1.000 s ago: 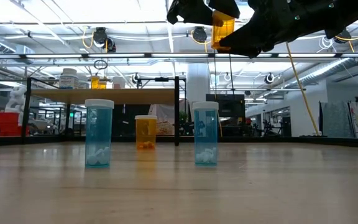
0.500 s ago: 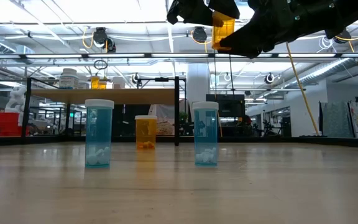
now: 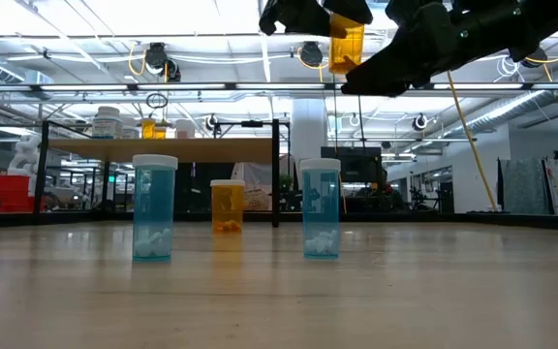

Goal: Pick and place medicine bottles onto shelf by color
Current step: Put the bottom large orange pill bottle on the shelf

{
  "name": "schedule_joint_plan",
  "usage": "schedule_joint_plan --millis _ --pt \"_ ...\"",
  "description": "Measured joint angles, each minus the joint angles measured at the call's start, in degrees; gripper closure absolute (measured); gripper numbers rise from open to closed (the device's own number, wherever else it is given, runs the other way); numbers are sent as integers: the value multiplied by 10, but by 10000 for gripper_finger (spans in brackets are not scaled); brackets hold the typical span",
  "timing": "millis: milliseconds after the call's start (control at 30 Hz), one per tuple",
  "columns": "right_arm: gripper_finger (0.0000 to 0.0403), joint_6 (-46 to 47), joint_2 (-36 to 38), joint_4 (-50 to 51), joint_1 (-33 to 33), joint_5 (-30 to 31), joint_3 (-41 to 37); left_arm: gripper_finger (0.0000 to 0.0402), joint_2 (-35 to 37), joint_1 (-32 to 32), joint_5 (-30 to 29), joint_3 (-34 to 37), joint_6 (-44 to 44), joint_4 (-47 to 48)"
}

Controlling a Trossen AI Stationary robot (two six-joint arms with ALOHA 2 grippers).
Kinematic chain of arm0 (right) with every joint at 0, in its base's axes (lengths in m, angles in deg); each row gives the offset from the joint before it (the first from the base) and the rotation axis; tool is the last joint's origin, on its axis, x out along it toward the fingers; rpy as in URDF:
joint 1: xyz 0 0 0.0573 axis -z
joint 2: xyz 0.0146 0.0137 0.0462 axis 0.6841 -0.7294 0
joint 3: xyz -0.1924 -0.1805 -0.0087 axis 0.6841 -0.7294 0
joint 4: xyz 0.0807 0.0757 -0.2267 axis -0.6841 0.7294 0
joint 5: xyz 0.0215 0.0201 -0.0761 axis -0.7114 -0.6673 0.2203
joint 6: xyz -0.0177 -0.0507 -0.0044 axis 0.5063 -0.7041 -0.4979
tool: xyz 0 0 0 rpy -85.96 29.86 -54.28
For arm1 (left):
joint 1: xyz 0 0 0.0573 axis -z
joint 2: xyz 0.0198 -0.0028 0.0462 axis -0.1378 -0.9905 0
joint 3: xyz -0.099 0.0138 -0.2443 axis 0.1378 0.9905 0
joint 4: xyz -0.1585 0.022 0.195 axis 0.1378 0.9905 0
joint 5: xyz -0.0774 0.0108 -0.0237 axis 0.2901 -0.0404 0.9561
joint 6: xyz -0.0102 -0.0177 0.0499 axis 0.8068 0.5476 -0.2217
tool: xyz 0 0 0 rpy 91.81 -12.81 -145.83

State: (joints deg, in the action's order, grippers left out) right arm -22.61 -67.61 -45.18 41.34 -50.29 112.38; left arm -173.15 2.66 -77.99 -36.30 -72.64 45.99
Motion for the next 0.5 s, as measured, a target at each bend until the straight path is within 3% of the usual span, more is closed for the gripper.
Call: schedule_joint_plan --millis 133,300,500 --pt "116 -18 0 -2 0 -1 0 165 4 0 0 0 0 -3" --pt "127 -28 0 -17 0 -33 0 187 4 -1 21 0 3 -1" --pt "166 -28 0 -20 0 -33 0 201 4 -4 39 0 7 -2"
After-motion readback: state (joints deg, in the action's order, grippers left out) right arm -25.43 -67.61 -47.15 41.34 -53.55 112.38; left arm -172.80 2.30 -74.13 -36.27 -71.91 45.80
